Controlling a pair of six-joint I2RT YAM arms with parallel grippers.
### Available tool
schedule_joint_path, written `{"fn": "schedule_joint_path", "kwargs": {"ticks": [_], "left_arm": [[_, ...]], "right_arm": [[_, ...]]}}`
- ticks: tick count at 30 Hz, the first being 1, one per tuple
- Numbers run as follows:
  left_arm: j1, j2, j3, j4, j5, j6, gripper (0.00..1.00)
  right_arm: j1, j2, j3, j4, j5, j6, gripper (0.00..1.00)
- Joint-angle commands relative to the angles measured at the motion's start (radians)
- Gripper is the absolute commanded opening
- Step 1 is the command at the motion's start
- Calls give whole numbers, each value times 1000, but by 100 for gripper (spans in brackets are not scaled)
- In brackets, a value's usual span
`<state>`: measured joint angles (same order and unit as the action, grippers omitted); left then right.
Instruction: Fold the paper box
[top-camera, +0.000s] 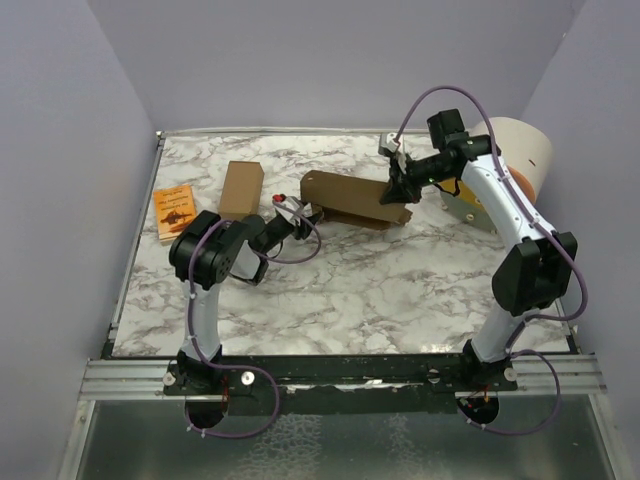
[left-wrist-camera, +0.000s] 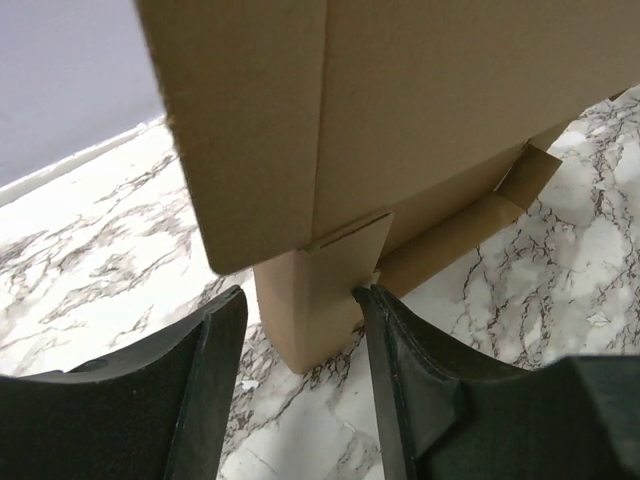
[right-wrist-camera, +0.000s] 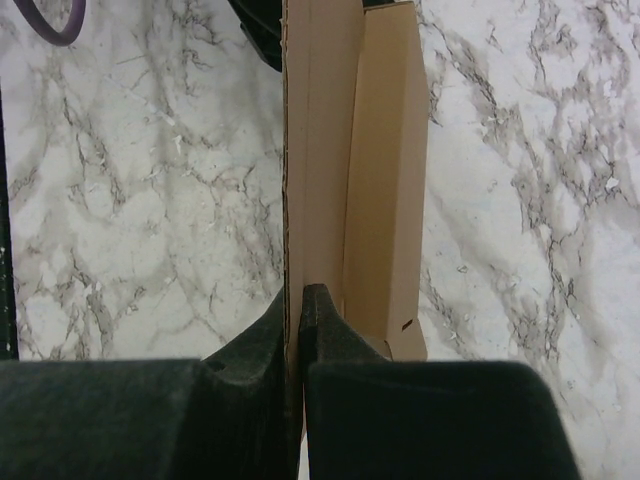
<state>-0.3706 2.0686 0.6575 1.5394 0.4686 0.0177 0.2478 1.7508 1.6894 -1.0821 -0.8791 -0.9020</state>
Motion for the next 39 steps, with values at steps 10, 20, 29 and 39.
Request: {"fn": "schedule_joint_path", "kwargs": {"ticks": [10,20,29,39], "left_arm": [[-2,54,91,243,52,-18,40],[1,51,114,243,43,-6,40],[1,-74,41,243,37,-1,39],[-1,-188,-56,243,30,-16,34]], "right_arm": [[5,105,80,-91,29,66,1],[5,133,139,-89,7,123,1],[5,158,272,-203,-110,161,1],[5,150,296,-239,-183,213,1]]}}
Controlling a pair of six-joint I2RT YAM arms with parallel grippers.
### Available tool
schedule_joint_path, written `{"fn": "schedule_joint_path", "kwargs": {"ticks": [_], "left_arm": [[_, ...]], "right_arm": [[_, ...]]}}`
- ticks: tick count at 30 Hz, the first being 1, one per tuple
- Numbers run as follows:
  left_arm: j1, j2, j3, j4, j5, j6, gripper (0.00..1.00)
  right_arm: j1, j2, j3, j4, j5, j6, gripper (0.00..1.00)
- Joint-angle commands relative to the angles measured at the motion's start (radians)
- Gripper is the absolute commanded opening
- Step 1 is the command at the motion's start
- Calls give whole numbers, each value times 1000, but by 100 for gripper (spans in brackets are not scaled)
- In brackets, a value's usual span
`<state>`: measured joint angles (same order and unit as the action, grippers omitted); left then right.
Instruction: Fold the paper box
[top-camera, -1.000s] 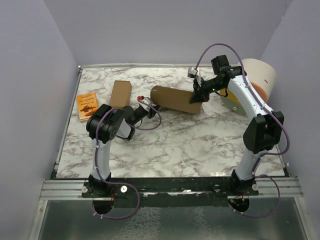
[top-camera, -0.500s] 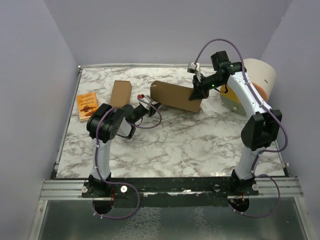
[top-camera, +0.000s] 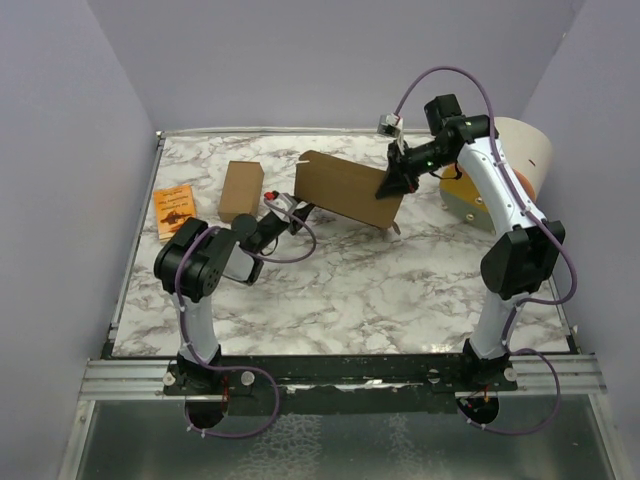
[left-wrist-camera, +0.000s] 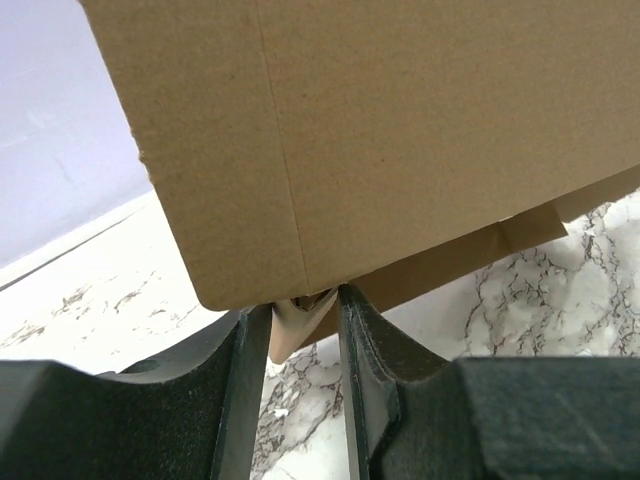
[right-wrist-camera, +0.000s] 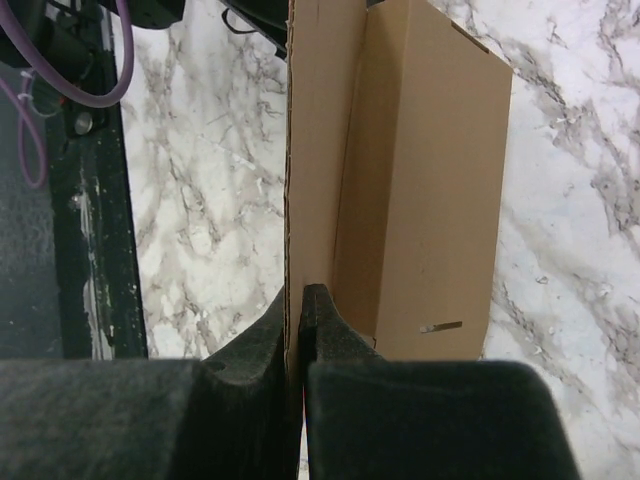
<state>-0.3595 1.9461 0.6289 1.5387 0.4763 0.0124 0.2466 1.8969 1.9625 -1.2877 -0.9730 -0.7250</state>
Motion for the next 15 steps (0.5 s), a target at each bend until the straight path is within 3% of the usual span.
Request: {"fn": "schedule_joint_path", "kwargs": {"ticks": [1,15], "left_arm": [[-12,-74,-37,244,21,-12,34],[-12,-223,-131,155,16,-2,18]], "right_arm": [[6,5,22,-34,-96,42,1],[6,38,8,-71,-209,69,1]]}}
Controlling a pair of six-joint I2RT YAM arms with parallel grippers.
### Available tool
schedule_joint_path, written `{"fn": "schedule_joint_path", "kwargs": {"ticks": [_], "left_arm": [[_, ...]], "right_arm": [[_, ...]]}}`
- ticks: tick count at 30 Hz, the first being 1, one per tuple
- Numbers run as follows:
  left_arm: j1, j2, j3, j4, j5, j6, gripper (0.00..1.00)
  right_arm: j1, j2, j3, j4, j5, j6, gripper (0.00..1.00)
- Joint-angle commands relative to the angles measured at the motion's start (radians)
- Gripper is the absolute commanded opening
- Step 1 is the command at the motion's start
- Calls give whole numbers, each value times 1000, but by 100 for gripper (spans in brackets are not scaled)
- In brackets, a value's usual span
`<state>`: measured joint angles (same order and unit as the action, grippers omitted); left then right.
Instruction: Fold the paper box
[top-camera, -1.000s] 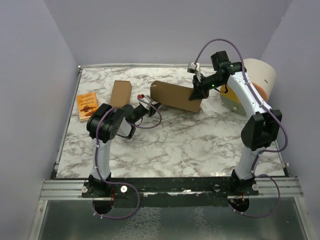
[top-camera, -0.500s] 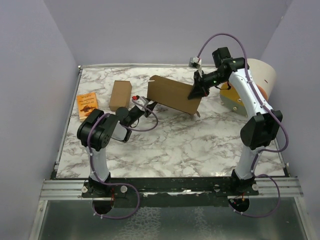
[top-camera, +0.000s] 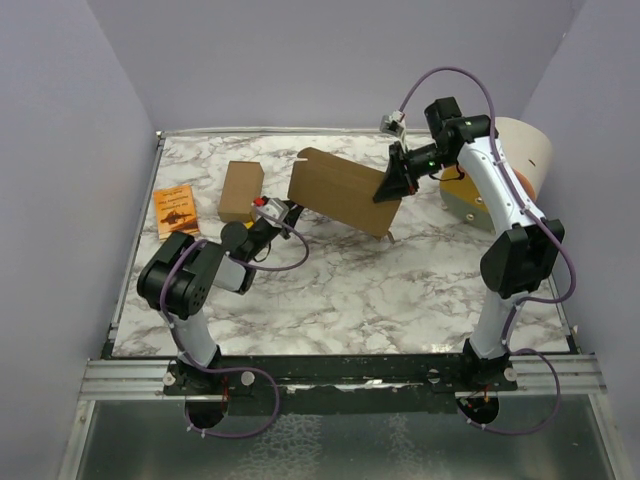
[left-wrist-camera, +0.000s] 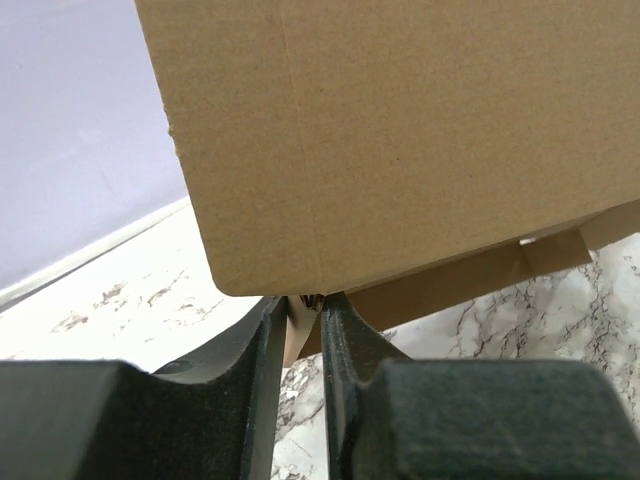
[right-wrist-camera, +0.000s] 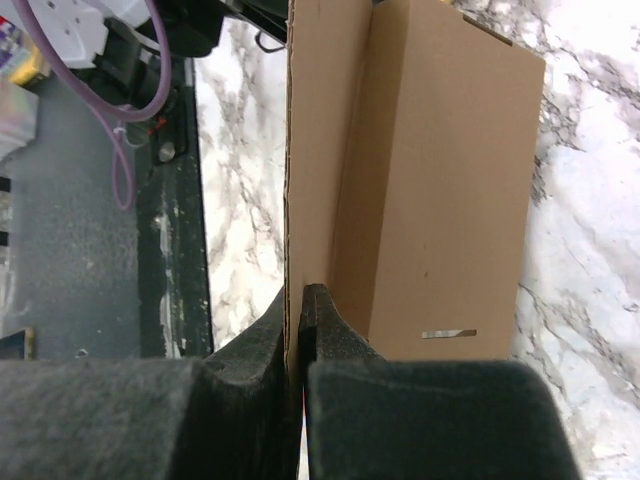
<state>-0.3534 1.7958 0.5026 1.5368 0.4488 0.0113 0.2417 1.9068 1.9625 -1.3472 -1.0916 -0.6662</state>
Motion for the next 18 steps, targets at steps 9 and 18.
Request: {"fn": "schedule_joint_path", "kwargs": {"ticks": [9,18], "left_arm": [[-18,-134,-9,93,49,5,0],[-18,-356,31,-400,55,11,0]], "right_arm": [[11,32,-15,22,-144,65,1],[11,20,-41,128,-131,228,1]]}}
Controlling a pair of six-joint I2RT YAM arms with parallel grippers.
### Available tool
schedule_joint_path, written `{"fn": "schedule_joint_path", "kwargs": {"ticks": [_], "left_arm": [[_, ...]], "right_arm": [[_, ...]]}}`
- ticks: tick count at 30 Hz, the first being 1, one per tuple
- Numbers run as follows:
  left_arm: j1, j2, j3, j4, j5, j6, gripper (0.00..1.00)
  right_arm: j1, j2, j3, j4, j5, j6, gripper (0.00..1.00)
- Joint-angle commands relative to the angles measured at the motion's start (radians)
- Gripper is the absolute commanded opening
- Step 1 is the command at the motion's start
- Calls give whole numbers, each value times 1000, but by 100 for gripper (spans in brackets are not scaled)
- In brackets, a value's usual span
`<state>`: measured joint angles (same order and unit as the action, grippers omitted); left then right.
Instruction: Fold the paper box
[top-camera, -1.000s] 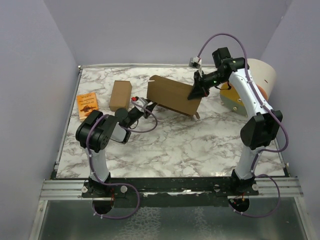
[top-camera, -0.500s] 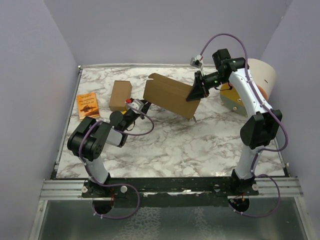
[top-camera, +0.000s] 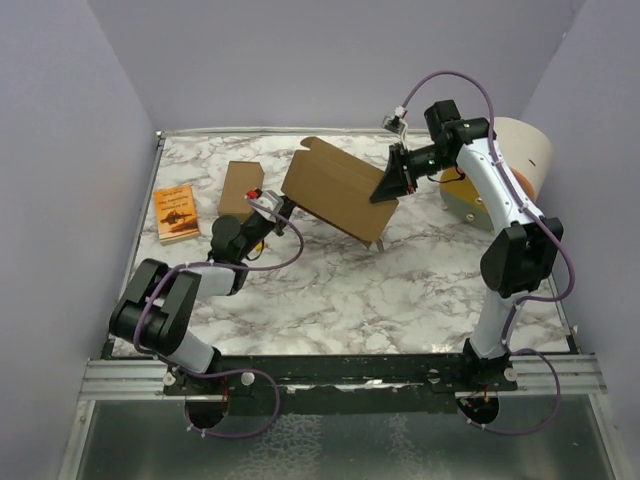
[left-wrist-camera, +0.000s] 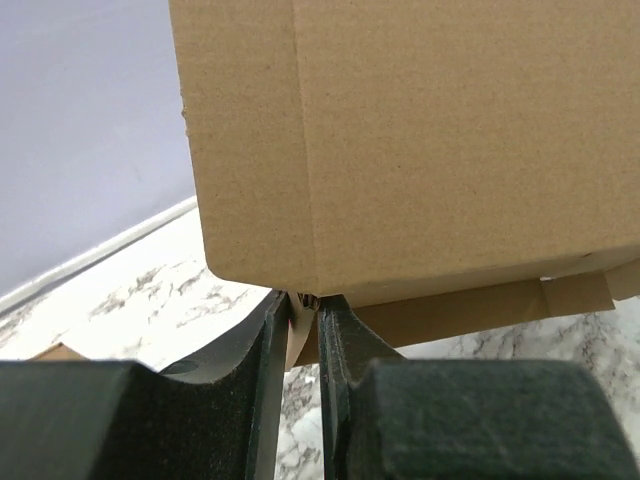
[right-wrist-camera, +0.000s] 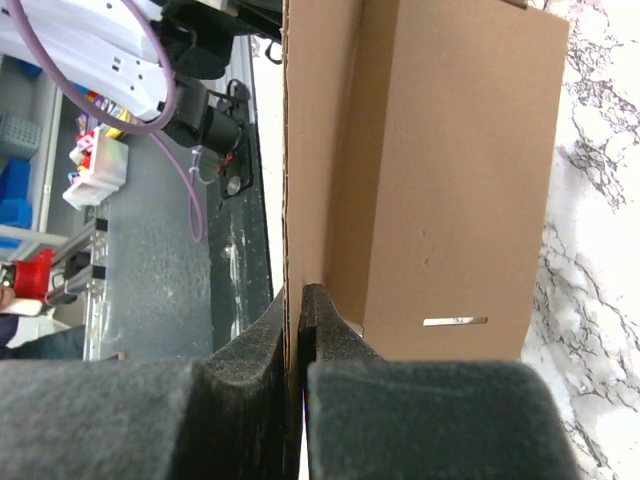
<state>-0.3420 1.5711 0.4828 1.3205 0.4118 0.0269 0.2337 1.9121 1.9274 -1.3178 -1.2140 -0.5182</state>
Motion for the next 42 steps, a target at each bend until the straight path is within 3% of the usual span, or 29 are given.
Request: {"fn": "schedule_joint_path", "kwargs": {"ticks": [1,6,11,17,23,30,35,42], "left_arm": [[-29,-157,62,-260,95,1,0],[-29,-248,155,-656,86,-4,0],[-29,-302,246,-984,58,-52,0],[-29,-305,322,-1259,53,-99,0],[-30,-222,429,-1462,56,-124,0],[-37,-95,563,-1664,47,-125,0],[-43,-23,622,-1754,29,-125,0],[-58,65,703,-1857,-14,-117,0]], "right_arm": [[19,12,1,103,-6,84,1],[16,0,36,128,27,102,5],[8,-18,3,194,89,124,16],[7,-4,-93,263,101,121,28],[7,7,-191,355,95,137,58],[-23,-18,-245,471,140,188,80],[-97,-85,-307,577,155,211,87],[-165,-186,-455,744,172,266,89]]}}
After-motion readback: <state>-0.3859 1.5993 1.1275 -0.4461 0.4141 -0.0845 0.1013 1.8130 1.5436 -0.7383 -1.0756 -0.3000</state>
